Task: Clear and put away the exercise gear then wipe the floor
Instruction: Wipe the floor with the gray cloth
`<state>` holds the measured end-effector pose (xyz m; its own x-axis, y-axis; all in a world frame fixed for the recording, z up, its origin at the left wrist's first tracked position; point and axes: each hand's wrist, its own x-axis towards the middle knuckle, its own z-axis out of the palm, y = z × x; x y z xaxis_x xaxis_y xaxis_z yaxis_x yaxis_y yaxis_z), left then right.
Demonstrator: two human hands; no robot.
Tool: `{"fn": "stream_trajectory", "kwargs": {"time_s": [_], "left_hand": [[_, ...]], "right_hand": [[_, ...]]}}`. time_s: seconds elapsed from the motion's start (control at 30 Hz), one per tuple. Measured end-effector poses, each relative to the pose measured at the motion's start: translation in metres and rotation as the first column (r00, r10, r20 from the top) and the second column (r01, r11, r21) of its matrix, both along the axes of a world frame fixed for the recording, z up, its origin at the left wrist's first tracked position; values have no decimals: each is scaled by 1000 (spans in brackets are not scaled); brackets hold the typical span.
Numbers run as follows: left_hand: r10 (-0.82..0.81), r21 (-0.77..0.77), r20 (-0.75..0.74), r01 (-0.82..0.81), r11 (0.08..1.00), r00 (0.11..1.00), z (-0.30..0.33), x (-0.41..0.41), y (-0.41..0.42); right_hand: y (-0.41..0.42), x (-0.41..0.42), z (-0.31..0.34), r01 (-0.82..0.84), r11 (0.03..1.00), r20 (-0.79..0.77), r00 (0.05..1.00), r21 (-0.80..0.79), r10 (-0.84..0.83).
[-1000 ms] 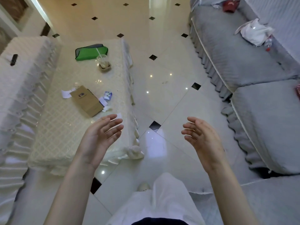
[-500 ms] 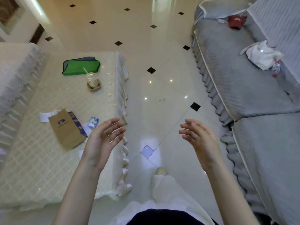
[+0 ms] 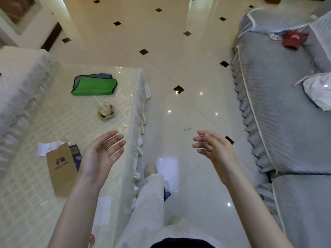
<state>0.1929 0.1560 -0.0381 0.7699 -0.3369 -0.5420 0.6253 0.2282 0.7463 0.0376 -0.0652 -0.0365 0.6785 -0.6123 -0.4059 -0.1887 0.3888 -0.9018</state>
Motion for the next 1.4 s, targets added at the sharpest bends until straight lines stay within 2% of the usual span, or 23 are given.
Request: {"fn": "stream_trajectory", "kwargs": {"time_s": [0.17,0.4,0.57,0.77,0.93,1.1,1.23,1.4], "left_hand": [[-46,-14,23,46,999,999,-3,88,-42],[-123,56,37,121,991,992,1,197,-87],[-79,41,13,79,996,997,-2,253,-109],[-19,97,3,19,995,1000,-16,314,-156],[47,148,-18,-44,988,999,-31,369,-216],[74,187,10,-75,980,997,-36,421,-269],[197,235,17,-195,952,980,-46,460,-276],[344,347,-3,-322,881,939,-79,506,-255]], "right_hand": [[-29,97,-5,-4,1000,16,1000,-1,4],[-62,216,2,-1,1000,28,1000,6,1],[-87,281,4,-34,999,25,999,12,34],[-148,356,-8,-50,999,-18,999,14,51],[-204,436,-20,-192,981,-72,979,0,192],[-243,521,-28,-401,916,-117,910,-13,397],[-257,588,-37,-545,837,-166,831,-54,531],[-252,664,-56,-660,751,-180,740,-8,648]]}}
